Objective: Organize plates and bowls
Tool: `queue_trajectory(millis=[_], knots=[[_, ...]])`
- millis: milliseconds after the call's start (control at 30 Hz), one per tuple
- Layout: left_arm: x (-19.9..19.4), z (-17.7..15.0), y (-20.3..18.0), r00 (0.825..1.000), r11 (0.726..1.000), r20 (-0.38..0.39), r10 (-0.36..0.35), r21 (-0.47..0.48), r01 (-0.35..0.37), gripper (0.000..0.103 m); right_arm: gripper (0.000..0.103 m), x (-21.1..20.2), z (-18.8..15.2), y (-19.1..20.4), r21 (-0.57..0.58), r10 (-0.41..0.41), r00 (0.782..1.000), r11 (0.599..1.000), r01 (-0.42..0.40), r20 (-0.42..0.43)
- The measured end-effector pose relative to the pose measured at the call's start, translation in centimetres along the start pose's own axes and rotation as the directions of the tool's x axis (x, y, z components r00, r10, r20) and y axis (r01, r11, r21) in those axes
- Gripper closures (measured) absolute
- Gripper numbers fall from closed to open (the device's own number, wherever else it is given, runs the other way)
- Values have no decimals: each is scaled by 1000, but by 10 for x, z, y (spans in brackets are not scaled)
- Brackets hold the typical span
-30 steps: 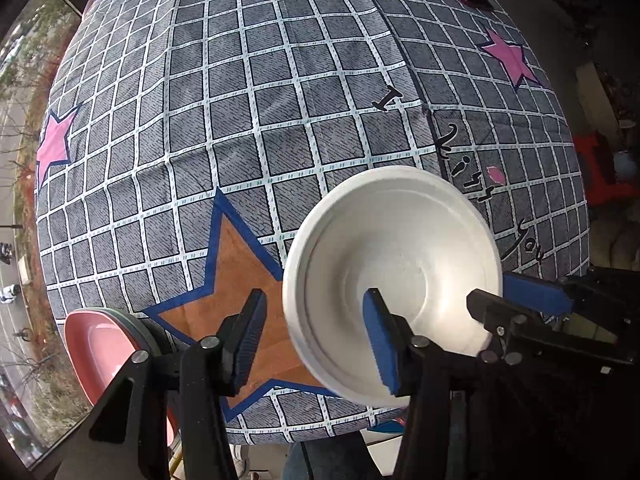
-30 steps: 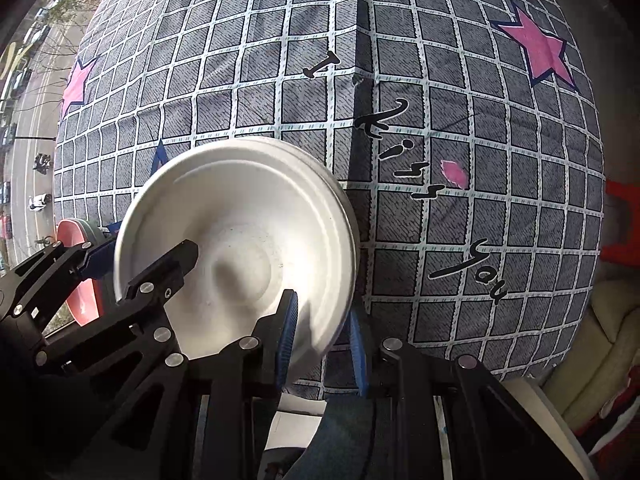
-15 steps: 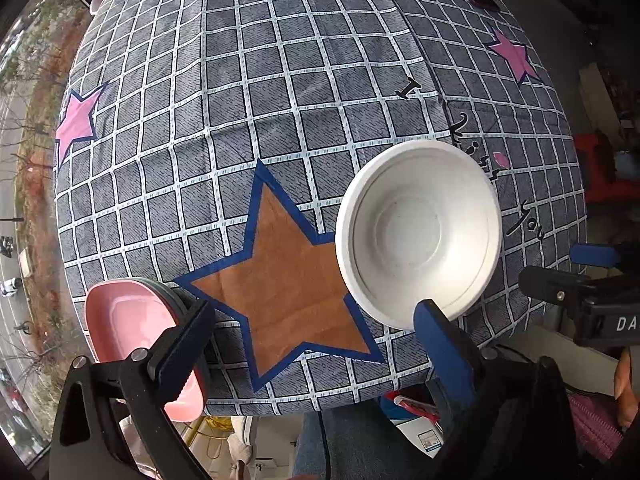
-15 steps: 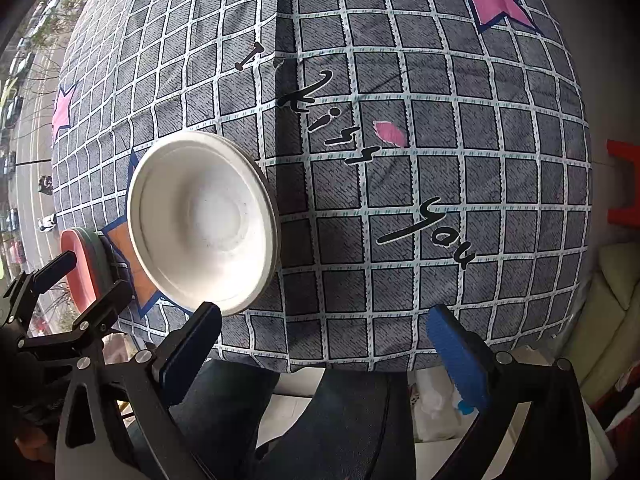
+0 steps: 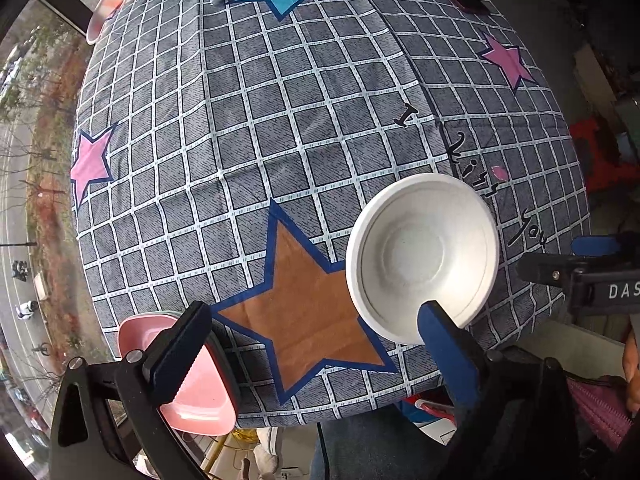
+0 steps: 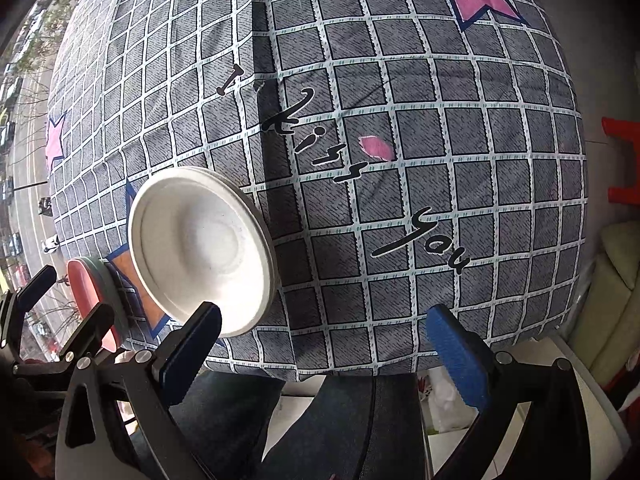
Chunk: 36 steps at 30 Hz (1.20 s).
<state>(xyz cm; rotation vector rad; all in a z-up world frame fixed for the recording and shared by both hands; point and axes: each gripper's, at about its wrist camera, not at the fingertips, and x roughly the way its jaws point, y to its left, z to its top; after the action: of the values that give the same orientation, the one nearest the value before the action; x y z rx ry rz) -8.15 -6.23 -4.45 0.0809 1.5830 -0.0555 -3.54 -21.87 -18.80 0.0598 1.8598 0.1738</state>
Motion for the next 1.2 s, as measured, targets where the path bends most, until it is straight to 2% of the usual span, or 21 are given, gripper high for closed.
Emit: queue_trajectory(millis=[733, 1200], knots=[[1, 1, -5, 1000, 1000, -8, -10, 24, 10, 0, 0, 0, -13, -8, 54, -12, 1000, 998, 12, -6], [4, 7, -8, 1000, 999, -8, -25, 35, 25, 0, 0, -4, -8, -15, 73, -24, 1000, 997, 24, -8]])
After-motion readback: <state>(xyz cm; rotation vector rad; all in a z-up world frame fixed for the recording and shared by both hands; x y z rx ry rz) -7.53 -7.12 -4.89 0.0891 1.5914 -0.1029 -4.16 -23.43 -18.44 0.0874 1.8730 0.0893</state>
